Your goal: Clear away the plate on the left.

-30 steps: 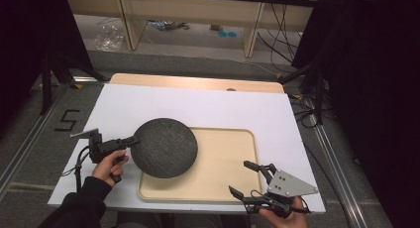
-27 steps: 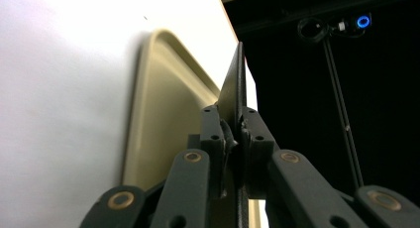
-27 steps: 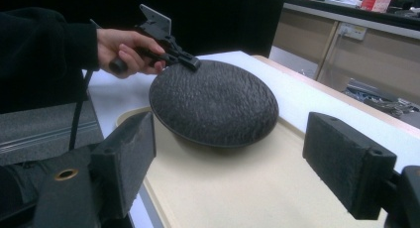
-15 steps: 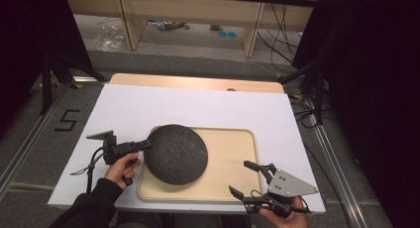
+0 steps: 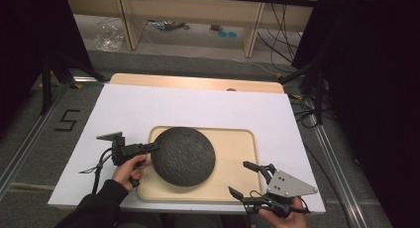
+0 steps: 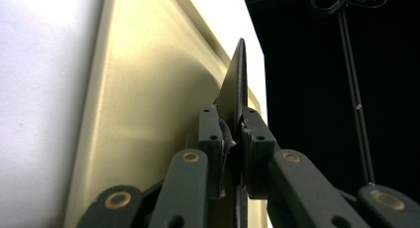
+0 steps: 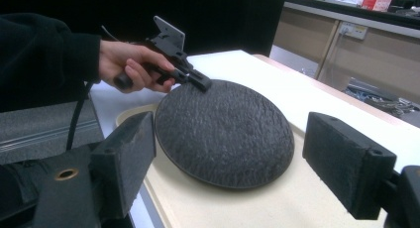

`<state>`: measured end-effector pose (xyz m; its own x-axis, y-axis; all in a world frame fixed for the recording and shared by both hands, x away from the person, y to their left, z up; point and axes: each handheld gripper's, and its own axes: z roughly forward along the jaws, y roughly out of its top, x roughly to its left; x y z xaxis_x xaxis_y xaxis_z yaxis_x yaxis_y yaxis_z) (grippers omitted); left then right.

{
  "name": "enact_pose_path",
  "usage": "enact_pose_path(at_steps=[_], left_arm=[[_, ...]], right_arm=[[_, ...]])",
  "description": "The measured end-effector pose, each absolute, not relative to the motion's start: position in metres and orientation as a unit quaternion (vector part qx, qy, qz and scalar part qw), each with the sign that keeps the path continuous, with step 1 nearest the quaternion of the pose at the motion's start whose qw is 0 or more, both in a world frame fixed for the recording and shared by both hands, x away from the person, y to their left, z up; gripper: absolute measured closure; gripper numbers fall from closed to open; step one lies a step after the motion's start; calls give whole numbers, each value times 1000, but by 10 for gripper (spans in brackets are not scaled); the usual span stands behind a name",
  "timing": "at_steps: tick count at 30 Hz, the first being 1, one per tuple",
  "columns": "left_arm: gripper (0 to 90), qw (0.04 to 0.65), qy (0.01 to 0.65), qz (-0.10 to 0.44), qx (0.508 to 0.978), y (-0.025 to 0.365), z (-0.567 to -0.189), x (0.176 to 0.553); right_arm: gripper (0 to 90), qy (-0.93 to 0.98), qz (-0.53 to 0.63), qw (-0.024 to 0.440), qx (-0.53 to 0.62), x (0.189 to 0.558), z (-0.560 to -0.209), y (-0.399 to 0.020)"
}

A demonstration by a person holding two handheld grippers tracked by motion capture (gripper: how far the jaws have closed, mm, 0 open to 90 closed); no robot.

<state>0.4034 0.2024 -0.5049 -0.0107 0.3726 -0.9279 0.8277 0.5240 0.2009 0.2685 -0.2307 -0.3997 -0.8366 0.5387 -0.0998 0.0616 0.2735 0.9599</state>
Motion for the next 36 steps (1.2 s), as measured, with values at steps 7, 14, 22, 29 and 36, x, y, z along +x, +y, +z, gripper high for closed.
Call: enact_pose_path(at_steps=[7, 14, 22, 29, 36], left_arm=[[821, 527, 679, -223, 460, 192, -507, 404], [796, 515, 676, -229, 474, 180, -511, 403], [783, 516, 669, -233, 482, 172, -517, 404], [758, 509, 669, -247, 482, 167, -519, 405], [718, 510, 666, -244, 487, 165, -522, 405]], right_arm=[[218, 772, 568, 209, 195, 269, -400, -231], [218, 771, 569, 210, 195, 268, -400, -231], [218, 773, 564, 214, 196, 268, -400, -231], [218, 774, 563, 214, 195, 268, -400, -231], [218, 773, 566, 210, 194, 268, -399, -231]])
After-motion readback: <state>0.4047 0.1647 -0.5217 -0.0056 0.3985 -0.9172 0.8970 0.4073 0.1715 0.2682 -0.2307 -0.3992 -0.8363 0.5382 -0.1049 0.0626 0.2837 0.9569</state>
